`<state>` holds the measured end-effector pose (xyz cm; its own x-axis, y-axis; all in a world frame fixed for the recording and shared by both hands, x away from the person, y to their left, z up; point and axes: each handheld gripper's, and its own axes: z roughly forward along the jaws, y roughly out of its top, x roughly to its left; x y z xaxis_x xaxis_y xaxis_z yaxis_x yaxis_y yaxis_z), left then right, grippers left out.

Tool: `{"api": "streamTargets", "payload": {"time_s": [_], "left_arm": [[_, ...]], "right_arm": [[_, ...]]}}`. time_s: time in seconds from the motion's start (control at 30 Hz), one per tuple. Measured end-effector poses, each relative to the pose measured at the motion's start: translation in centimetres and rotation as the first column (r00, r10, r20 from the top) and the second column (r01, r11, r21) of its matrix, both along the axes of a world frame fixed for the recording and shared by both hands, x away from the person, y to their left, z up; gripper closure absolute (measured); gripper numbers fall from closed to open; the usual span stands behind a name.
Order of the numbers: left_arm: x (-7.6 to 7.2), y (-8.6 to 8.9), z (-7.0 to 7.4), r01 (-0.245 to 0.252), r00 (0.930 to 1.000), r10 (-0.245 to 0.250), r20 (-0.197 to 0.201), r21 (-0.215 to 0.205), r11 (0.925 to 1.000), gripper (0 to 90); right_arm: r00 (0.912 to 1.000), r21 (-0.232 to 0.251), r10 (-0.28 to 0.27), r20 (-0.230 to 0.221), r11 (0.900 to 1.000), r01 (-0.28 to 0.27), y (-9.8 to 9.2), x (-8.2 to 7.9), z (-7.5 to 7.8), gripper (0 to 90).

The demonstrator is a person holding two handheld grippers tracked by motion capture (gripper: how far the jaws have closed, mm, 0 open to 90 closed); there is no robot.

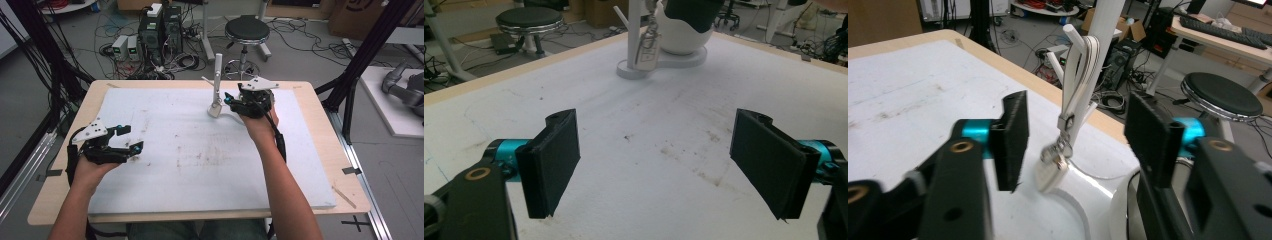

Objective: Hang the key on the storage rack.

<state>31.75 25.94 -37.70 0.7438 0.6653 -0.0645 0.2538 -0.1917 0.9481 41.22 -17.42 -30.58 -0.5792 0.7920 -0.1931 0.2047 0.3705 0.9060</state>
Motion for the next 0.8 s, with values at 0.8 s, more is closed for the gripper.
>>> {"api": "streamTargets", "payload": {"time_s": [0.8], "left_arm": [[-0.1, -0.3, 0.3, 0.013, 0.9997, -0.013, 0.019, 0.023, 0.9996, 19.7]], "right_arm": [[0.9989, 0.128, 0.015, -0.045, 0.992, -0.009, -8.2, -8.5, -2.6, 24.7]]}}
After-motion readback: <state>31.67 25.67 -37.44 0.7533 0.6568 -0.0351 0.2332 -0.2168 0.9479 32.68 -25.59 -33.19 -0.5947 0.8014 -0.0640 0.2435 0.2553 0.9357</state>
